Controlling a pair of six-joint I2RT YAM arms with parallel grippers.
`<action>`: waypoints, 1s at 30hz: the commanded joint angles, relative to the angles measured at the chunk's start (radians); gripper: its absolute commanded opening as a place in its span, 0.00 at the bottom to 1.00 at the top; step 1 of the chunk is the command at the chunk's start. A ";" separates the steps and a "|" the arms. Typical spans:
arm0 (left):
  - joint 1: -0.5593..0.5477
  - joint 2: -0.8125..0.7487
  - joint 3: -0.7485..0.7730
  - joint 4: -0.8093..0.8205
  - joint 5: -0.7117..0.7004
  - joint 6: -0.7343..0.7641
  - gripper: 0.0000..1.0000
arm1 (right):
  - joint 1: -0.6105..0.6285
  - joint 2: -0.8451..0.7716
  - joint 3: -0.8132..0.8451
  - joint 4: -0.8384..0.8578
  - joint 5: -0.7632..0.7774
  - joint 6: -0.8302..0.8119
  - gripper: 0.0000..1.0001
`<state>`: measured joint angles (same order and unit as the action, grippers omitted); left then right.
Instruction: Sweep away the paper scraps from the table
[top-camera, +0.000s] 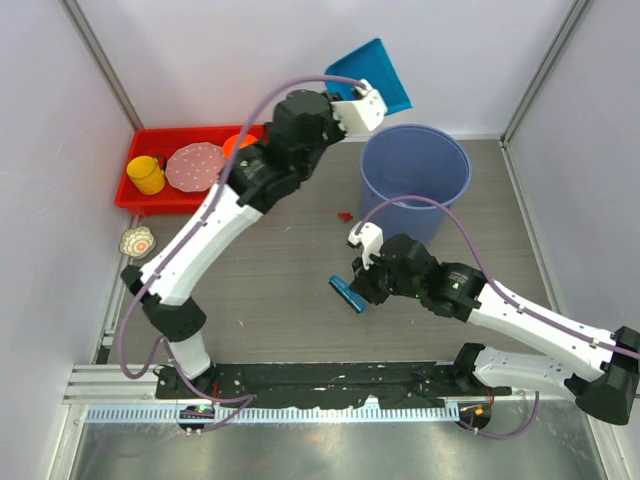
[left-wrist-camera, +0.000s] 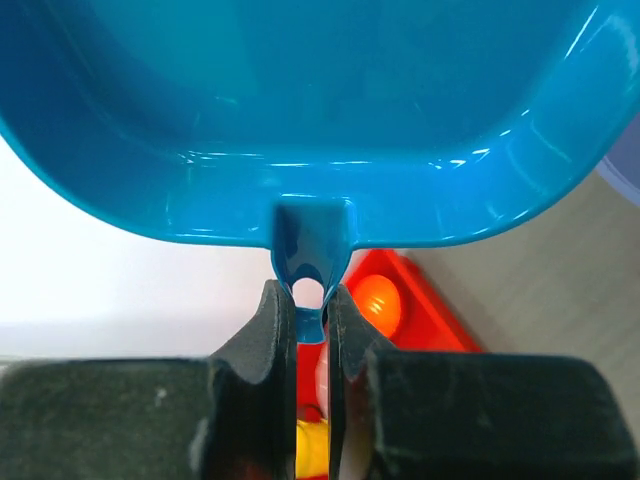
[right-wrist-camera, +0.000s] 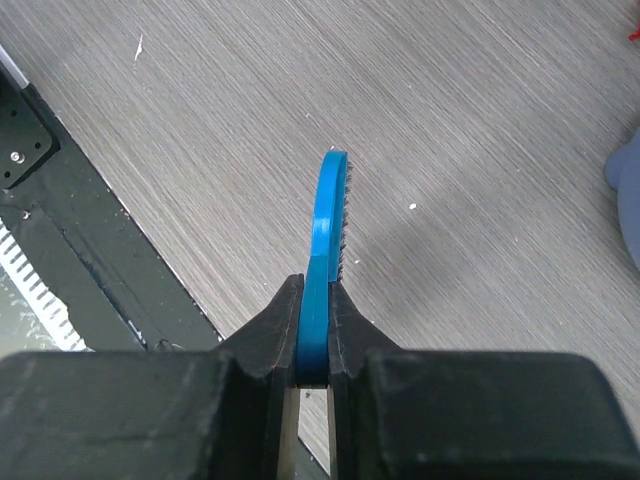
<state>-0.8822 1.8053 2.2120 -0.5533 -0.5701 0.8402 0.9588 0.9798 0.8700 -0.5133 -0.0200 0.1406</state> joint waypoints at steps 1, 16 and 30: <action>0.089 -0.047 -0.011 -0.411 0.243 -0.366 0.00 | 0.005 0.055 0.087 0.059 0.017 -0.038 0.01; 0.623 -0.497 -0.796 -0.557 0.624 -0.420 0.00 | -0.028 0.617 0.541 0.136 0.643 -0.338 0.01; 0.687 -0.445 -1.193 -0.591 0.647 -0.299 0.00 | -0.187 0.991 0.730 0.257 0.658 -0.354 0.01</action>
<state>-0.2054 1.3392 1.0538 -1.1801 0.0326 0.5076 0.7940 1.9572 1.5562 -0.3420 0.6239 -0.1867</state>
